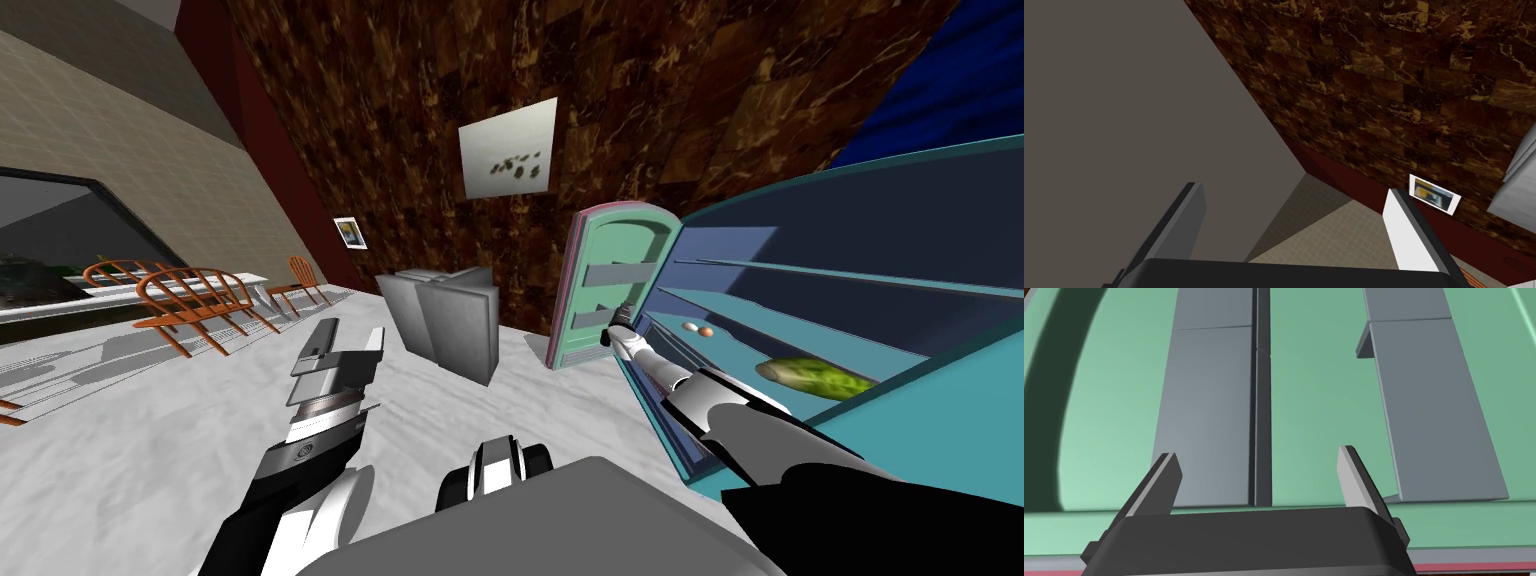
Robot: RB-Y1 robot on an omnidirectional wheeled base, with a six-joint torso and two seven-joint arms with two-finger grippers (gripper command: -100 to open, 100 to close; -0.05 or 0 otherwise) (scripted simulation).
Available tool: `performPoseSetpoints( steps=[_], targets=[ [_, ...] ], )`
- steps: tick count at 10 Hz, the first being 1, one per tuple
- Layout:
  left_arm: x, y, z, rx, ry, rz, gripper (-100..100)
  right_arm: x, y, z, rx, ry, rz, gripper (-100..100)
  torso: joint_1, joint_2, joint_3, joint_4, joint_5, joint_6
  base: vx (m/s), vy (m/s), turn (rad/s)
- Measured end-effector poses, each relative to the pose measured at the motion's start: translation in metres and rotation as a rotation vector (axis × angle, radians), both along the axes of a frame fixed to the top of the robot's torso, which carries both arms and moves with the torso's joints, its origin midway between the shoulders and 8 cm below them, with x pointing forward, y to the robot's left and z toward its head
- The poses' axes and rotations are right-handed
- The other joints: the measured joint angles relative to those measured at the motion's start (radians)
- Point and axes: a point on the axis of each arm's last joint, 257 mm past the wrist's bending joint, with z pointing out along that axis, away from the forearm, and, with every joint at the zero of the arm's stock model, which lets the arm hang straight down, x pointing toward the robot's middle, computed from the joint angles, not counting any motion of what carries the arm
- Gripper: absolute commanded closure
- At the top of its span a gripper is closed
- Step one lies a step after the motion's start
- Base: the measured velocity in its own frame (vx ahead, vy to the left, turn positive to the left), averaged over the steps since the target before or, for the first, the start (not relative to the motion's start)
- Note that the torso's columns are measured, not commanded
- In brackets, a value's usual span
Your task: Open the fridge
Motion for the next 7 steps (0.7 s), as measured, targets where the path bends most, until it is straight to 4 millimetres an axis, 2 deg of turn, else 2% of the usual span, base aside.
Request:
performPoseSetpoints(
  steps=[3, 7],
  targets=[
    [0.000, 0.000, 0.000, 0.000, 0.000, 0.000, 0, -0.004, -0.008, 0.003, -0.003, 0.006, -0.049, -100, 0.000, -0.002, -0.001, -0.001, 0.000, 0.000, -0.065, -0.013, 0.061],
    [0.000, 0.000, 0.000, 0.000, 0.000, 0.000, 0, -0.004, -0.030, 0.034, -0.002, 0.007, -0.057, -100, 0.000, 0.001, 0.001, 0.000, 0.000, -0.001, -0.006, 0.052, 0.014]
  ],
)
